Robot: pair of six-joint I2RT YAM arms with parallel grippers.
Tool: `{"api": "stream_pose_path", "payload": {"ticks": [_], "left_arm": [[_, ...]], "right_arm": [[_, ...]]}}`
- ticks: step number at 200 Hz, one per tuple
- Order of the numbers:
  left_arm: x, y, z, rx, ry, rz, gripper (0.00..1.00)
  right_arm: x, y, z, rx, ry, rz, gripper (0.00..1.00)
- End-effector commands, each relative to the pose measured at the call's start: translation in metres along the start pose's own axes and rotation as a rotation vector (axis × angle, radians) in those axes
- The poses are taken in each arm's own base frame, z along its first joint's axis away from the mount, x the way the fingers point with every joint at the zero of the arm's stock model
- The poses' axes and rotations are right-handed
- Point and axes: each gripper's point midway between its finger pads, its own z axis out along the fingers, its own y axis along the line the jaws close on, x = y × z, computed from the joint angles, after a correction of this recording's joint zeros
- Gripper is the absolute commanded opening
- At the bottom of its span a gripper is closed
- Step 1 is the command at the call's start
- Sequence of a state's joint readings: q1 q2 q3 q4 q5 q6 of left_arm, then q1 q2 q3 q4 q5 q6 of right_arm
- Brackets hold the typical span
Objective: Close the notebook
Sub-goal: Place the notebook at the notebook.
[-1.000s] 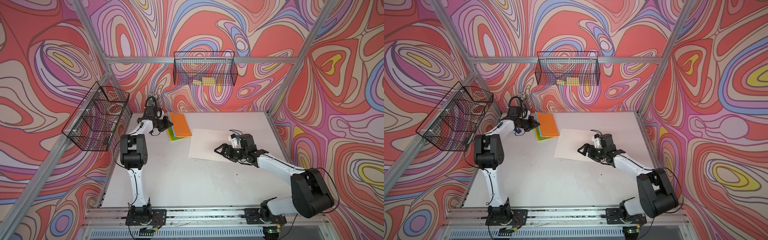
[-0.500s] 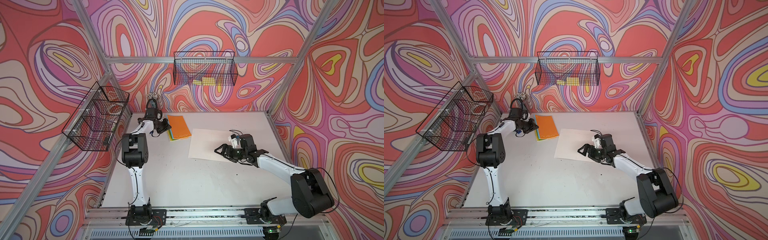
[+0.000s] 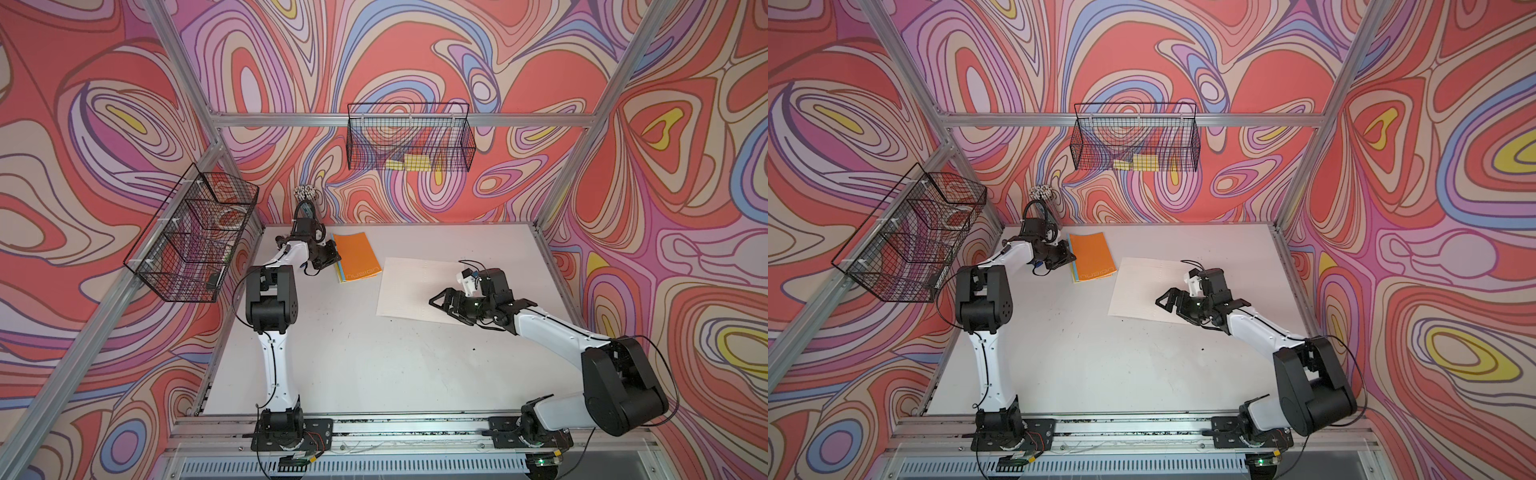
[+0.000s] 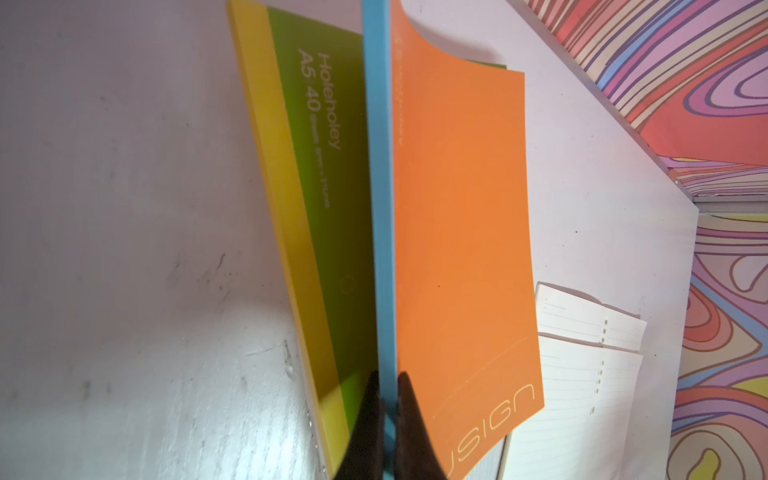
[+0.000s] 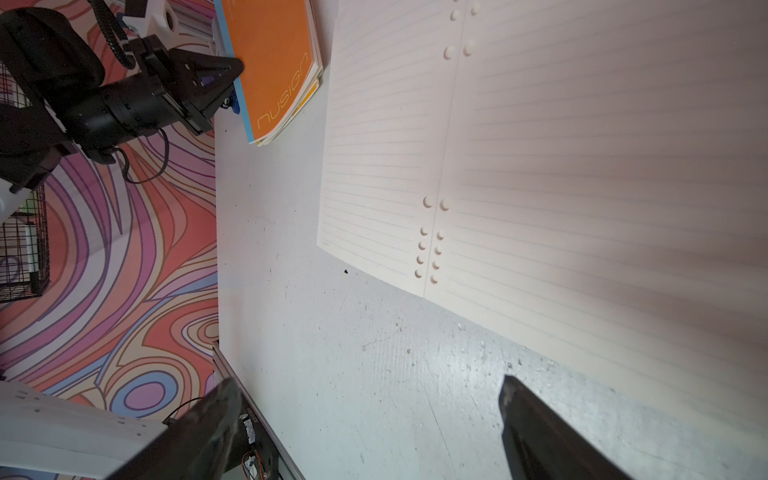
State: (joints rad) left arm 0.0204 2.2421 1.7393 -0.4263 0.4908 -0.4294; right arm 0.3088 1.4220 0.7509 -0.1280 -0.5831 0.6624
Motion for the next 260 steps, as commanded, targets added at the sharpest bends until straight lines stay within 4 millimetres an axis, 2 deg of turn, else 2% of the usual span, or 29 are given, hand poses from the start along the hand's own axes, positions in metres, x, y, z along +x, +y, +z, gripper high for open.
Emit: {"api": "stream_pose_path", "payload": {"ticks": [1, 30, 112, 197, 231, 260], "left_arm": [[0.0, 0.016, 0.001, -0.066, 0.009, 0.006, 0.0], [0.0, 0.021, 0.002, -0.086, 0.008, 0.001, 0.0], [0.001, 0.035, 0.0, -0.164, 0.007, 0.023, 0.22], [-0.003, 0.033, -0.009, -0.184, -0.014, 0.054, 0.27], [-0.007, 0.021, -0.027, -0.165, -0.067, 0.059, 0.25], [-0.013, -0.01, -0.068, -0.125, -0.199, 0.102, 0.24]], "right_arm": [[-0.008, 0.006, -0.005, -0.004, -0.027, -0.026, 0.98], [-0.008, 0.008, -0.006, -0.006, -0.029, -0.029, 0.98], [-0.009, 0.007, -0.005, -0.006, -0.029, -0.028, 0.98], [-0.007, 0.005, -0.004, -0.01, -0.028, -0.019, 0.98], [-0.006, 0.006, -0.004, -0.012, -0.027, -0.019, 0.98], [-0.009, 0.007, -0.004, -0.014, -0.031, -0.024, 0.98]]}}
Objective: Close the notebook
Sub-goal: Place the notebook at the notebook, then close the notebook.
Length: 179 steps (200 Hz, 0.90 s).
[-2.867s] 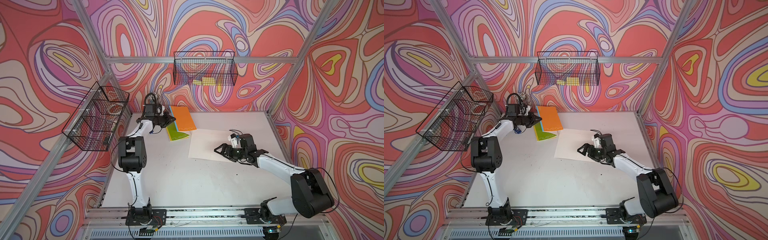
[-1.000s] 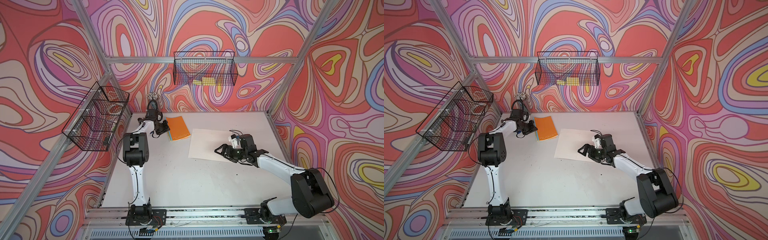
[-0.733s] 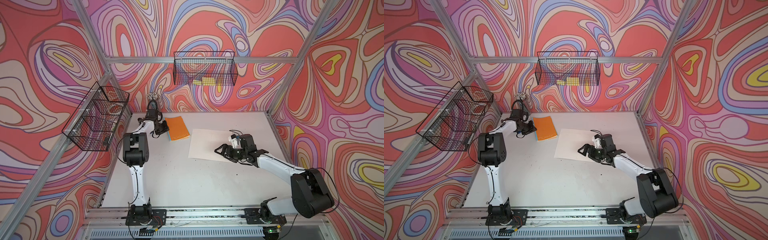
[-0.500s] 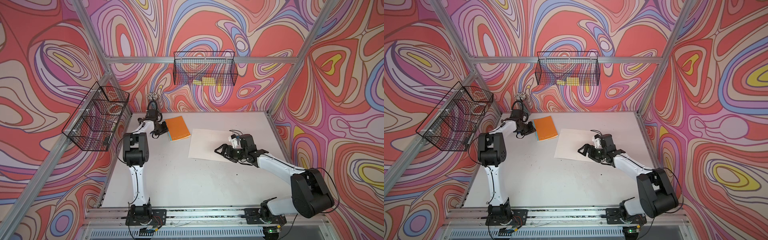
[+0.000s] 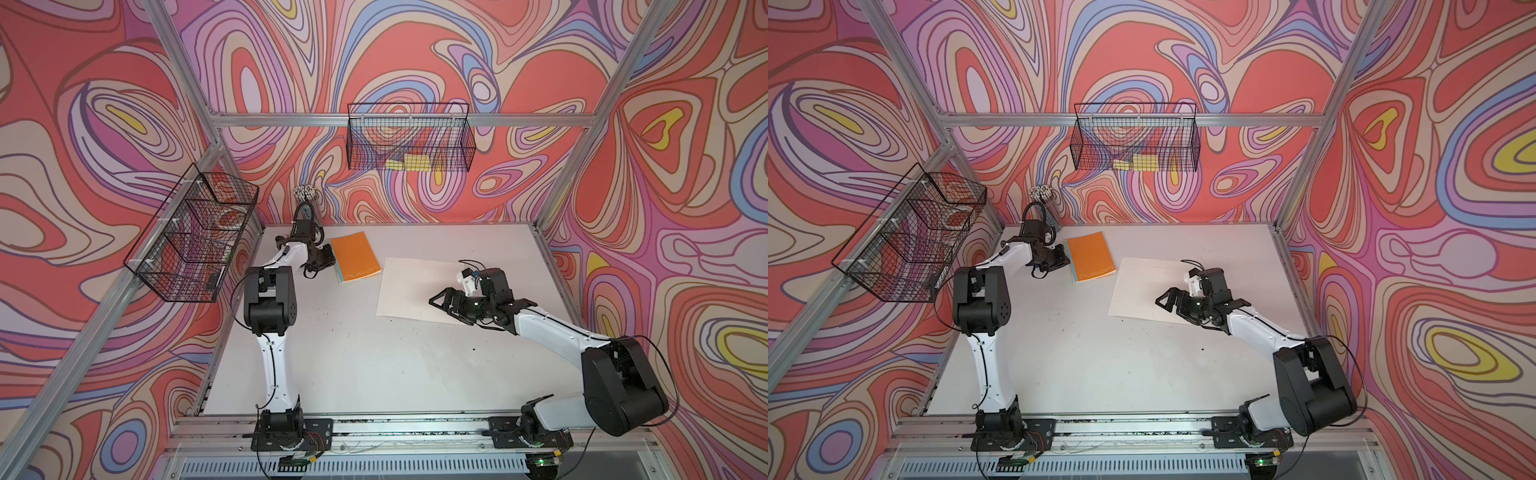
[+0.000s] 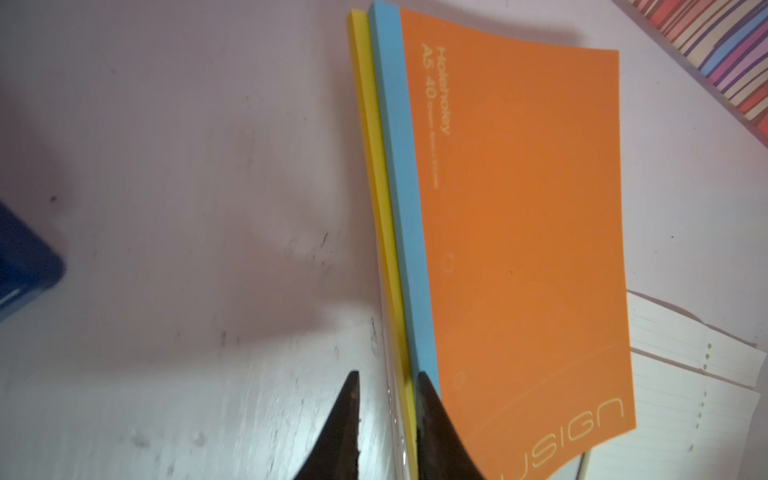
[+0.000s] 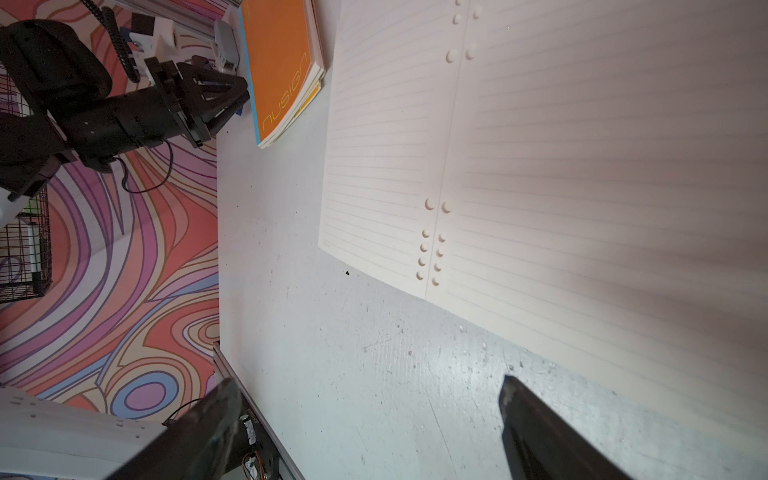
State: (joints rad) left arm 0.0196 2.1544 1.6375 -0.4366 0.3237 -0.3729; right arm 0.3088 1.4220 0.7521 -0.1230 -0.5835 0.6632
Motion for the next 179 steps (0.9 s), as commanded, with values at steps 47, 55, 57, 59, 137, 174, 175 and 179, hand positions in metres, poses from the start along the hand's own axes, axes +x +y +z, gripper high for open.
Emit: {"api": "stream_pose_path", "payload": {"ticks": [47, 55, 57, 59, 137, 174, 175, 179], "left_arm": [[0.017, -0.098, -0.112, 0.244, -0.188, 0.105, 0.29], [0.033, -0.109, -0.117, 0.276, -0.165, 0.11, 0.3], [0.039, -0.112, -0.118, 0.284, -0.156, 0.111, 0.3], [0.043, -0.114, -0.119, 0.291, -0.149, 0.109, 0.31], [0.188, -0.13, -0.136, 0.504, -0.056, -0.087, 0.35], [0.256, -0.131, -0.115, 0.578, 0.04, -0.22, 0.4], [0.257, -0.132, -0.114, 0.58, 0.044, -0.225, 0.4], [0.262, -0.132, -0.113, 0.595, 0.042, -0.244, 0.4]], "right_arm": [[-0.016, 0.012, -0.003, -0.009, -0.024, -0.039, 0.98], [-0.017, 0.013, -0.003, -0.006, -0.023, -0.044, 0.98], [-0.018, 0.013, -0.003, -0.005, -0.024, -0.046, 0.98], [-0.019, 0.013, -0.003, -0.004, -0.023, -0.045, 0.98], [-0.044, -0.002, -0.002, 0.001, -0.04, -0.032, 0.98], [-0.043, -0.017, 0.007, 0.016, -0.03, -0.014, 0.98], [-0.043, -0.018, 0.007, 0.016, -0.03, -0.015, 0.98], [-0.043, -0.02, 0.008, 0.02, -0.028, -0.011, 0.98]]}}
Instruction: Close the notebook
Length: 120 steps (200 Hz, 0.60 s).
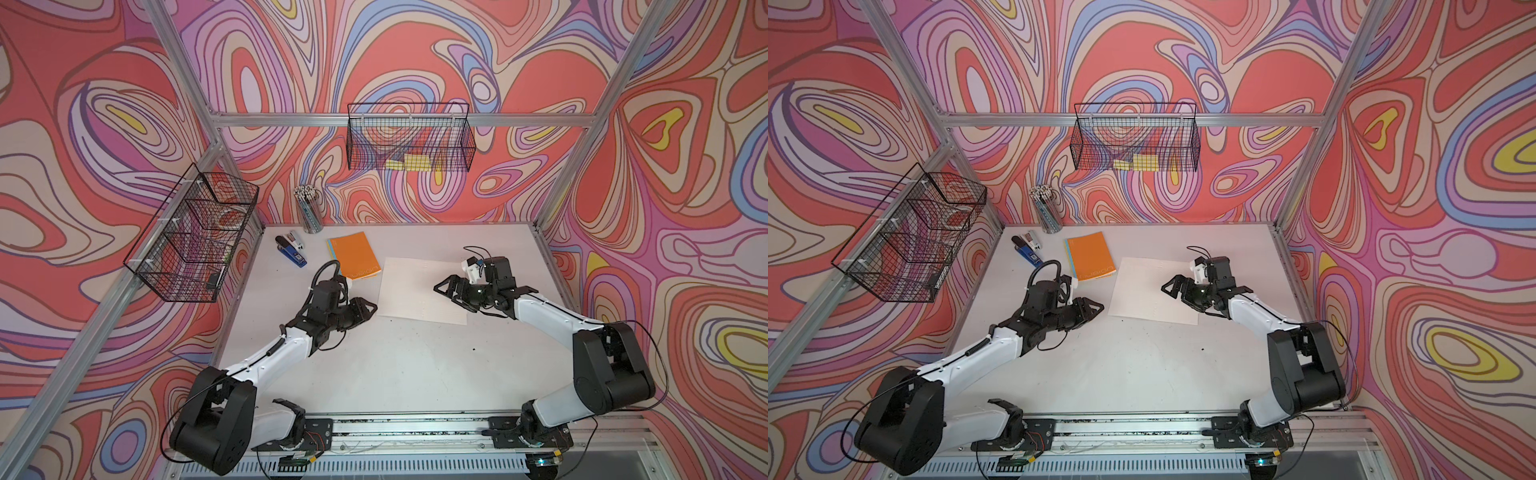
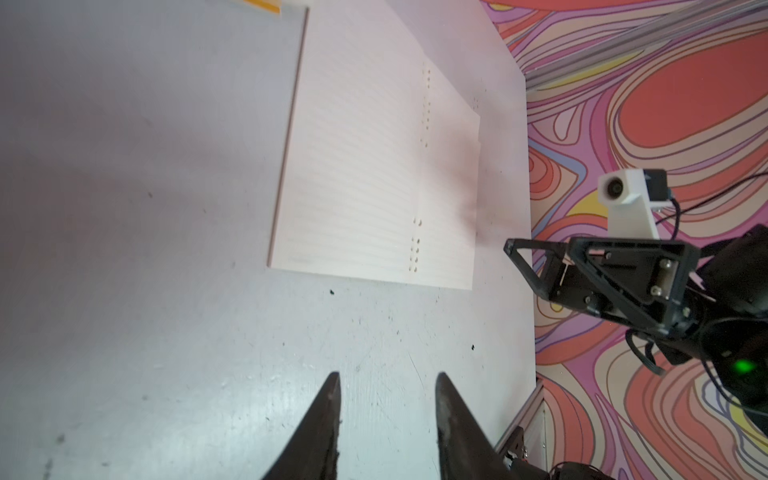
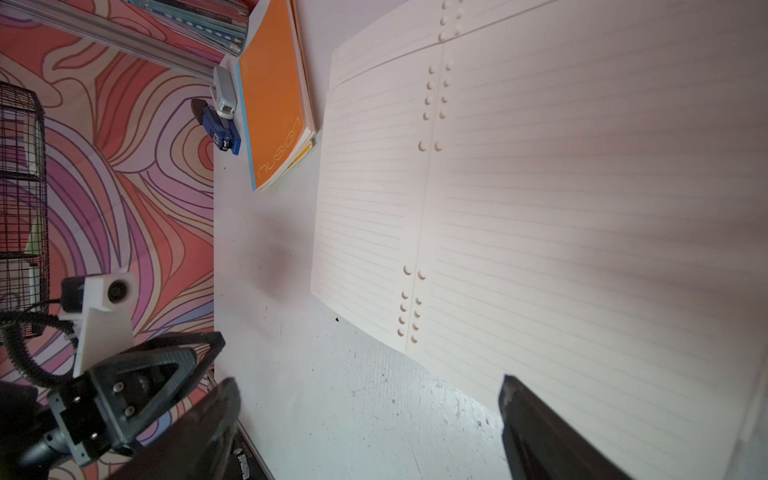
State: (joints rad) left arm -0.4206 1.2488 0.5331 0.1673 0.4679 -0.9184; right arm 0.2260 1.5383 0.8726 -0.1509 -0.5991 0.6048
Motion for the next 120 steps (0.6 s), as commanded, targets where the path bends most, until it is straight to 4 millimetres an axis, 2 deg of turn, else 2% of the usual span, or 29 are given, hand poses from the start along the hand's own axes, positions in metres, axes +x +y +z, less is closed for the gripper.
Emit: {"api": "stream_pose_path", "payload": {"ticks": [1, 10, 33, 91, 120], "left_arm": [[0.015, -0.005, 0.009, 0.106, -0.049, -0.153, 0.4], [0.025, -0.002, 0.013, 0.129, -0.06, -0.199, 0.41], [0.034, -0.004, 0.02, 0.177, -0.11, -0.263, 0.4], [0.03, -0.017, 0.037, 0.22, -0.231, -0.347, 0.38], [0.031, -0.009, 0.045, 0.218, -0.28, -0.442, 0.38]], "right_arm": [[0.0, -0.006, 0.007, -0.006, 0.008, -0.015, 0.98], [0.001, -0.008, 0.009, -0.005, 0.012, -0.012, 0.98], [0.002, -0.016, 0.011, 0.0, 0.008, -0.004, 0.98], [0.007, -0.036, 0.015, 0.034, 0.001, 0.019, 0.98], [0.013, -0.049, 0.02, 0.06, 0.004, 0.032, 0.98]]}}
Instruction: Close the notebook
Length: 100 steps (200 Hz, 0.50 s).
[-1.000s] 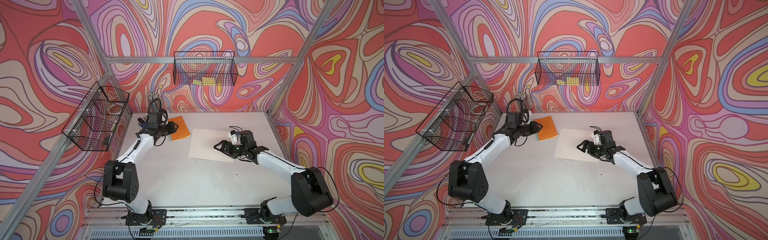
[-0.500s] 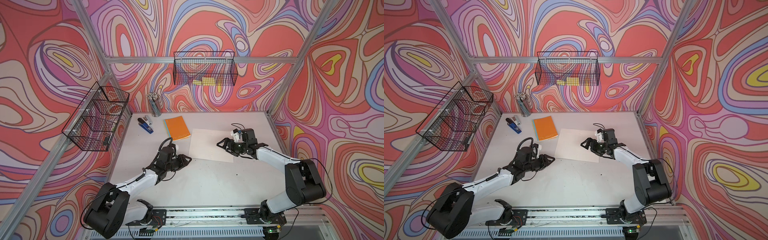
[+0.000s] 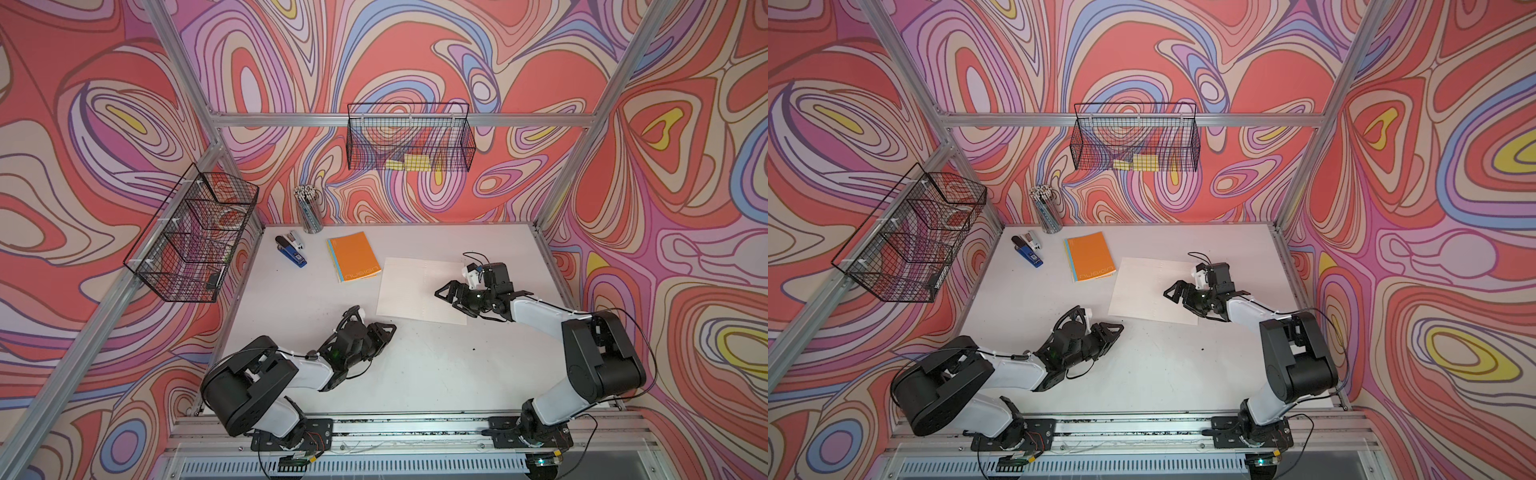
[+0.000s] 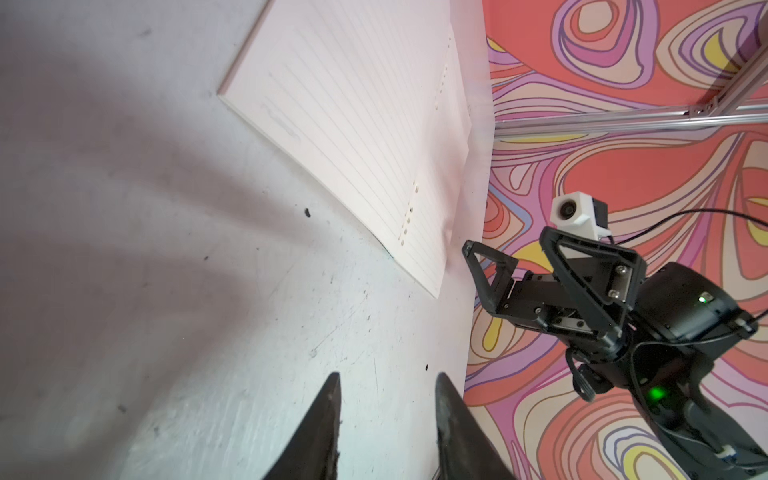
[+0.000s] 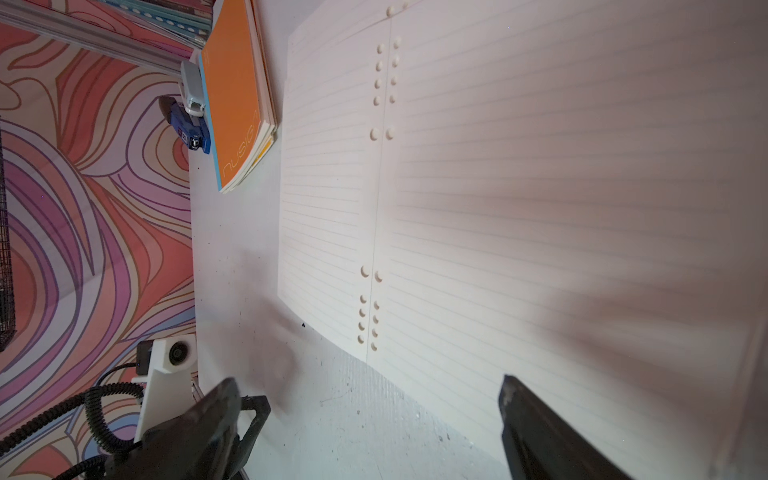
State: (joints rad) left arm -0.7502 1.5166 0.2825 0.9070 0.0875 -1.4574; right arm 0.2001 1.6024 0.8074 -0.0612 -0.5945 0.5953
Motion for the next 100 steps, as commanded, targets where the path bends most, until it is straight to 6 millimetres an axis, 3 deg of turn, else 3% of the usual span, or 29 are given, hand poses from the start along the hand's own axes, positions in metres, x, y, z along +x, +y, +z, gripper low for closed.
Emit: {"api": "stream_pose_path", "payload": {"ticks": [1, 51, 100], "left_arm": [[-0.017, -0.02, 0.003, 0.103, -0.123, -0.12, 0.38], [-0.017, -0.019, 0.022, 0.127, -0.167, -0.153, 0.37], [-0.02, -0.005, 0.045, 0.137, -0.206, -0.22, 0.33]], "right_arm": [[0.004, -0.017, 0.006, 0.03, -0.002, 0.004, 0.98], [0.012, -0.023, 0.014, 0.013, 0.016, 0.028, 0.98], [0.014, -0.023, 0.012, 0.011, 0.023, 0.03, 0.98]]}}
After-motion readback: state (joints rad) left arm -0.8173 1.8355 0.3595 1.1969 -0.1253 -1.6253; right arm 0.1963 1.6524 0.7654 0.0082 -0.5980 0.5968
